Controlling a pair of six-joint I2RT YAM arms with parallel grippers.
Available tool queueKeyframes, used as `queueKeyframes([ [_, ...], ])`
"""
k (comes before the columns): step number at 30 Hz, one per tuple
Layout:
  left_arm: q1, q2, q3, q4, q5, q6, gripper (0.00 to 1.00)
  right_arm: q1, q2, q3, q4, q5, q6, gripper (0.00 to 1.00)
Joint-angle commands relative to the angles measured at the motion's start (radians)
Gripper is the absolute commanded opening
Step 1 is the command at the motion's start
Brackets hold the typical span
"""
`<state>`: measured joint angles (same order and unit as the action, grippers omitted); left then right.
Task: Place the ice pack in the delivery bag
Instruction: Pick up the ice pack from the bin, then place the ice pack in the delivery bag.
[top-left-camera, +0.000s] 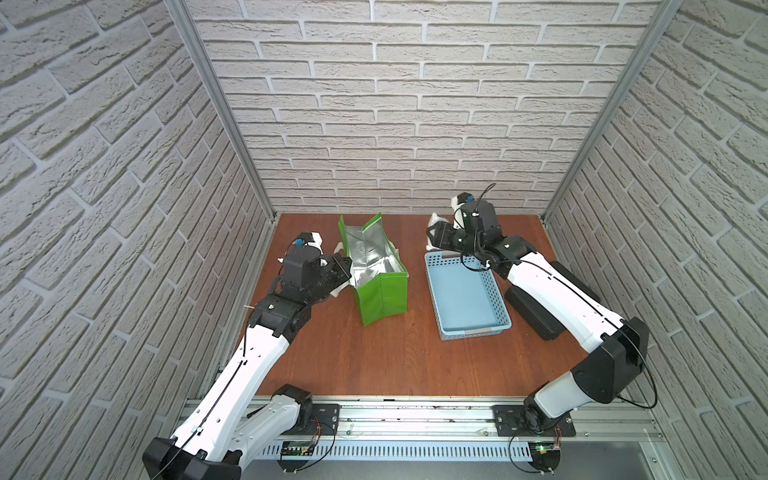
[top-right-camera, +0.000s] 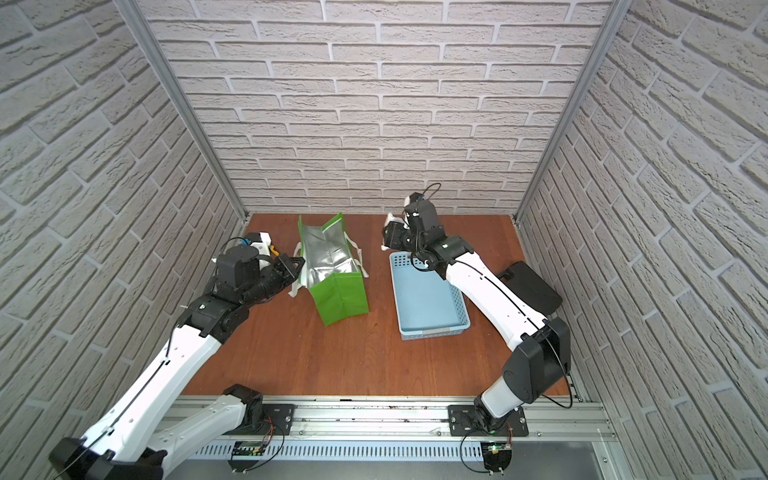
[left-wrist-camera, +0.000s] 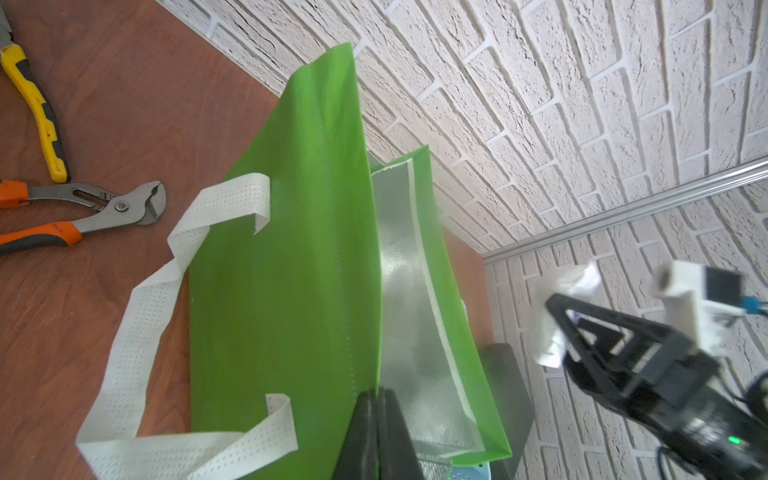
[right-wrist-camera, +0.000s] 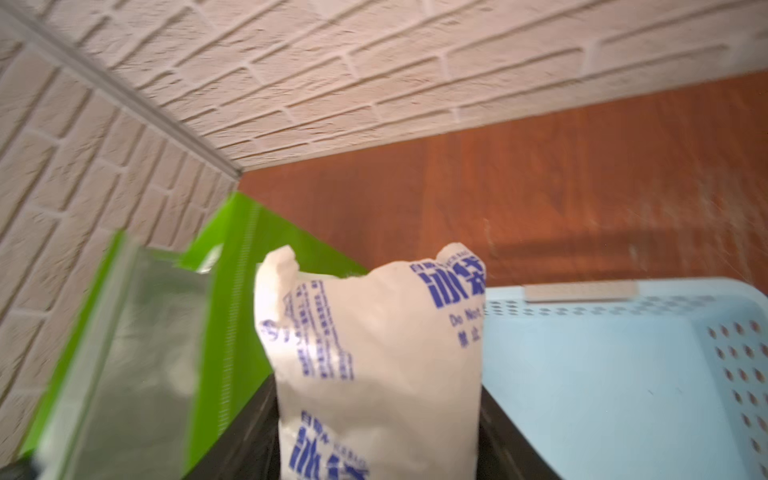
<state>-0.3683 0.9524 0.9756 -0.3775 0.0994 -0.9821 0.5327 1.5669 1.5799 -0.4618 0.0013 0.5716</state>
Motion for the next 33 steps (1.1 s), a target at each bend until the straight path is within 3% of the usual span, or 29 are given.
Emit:
queueKeyframes([
  [1, -0.010, 0.001, 0.032, 0.066, 0.002, -0.003, 0.00, 0.100, 0.047, 0.120, -0.001, -0.038, -0.079, 0.25],
  [8, -0.019, 0.001, 0.029, 0.062, -0.009, -0.007, 0.00, 0.240, 0.212, 0.329, -0.047, -0.037, -0.136, 0.25],
  [14, -0.021, -0.005, 0.023, 0.060, -0.017, -0.007, 0.00, 0.271, 0.321, 0.413, -0.097, -0.016, -0.150, 0.30],
  [22, -0.023, -0.008, 0.023, 0.045, -0.021, 0.003, 0.00, 0.273, 0.321, 0.425, -0.150, 0.076, -0.218, 0.79],
  [24, -0.024, -0.009, 0.022, 0.043, -0.019, 0.003, 0.00, 0.271, 0.297, 0.412, -0.153, 0.096, -0.237, 0.87],
  [26, -0.024, -0.010, 0.021, 0.043, -0.018, 0.003, 0.00, 0.270, 0.267, 0.396, -0.160, 0.125, -0.259, 0.93],
  [33, -0.024, -0.008, 0.042, 0.015, -0.001, 0.018, 0.00, 0.240, 0.124, 0.296, -0.165, 0.161, -0.340, 0.94],
])
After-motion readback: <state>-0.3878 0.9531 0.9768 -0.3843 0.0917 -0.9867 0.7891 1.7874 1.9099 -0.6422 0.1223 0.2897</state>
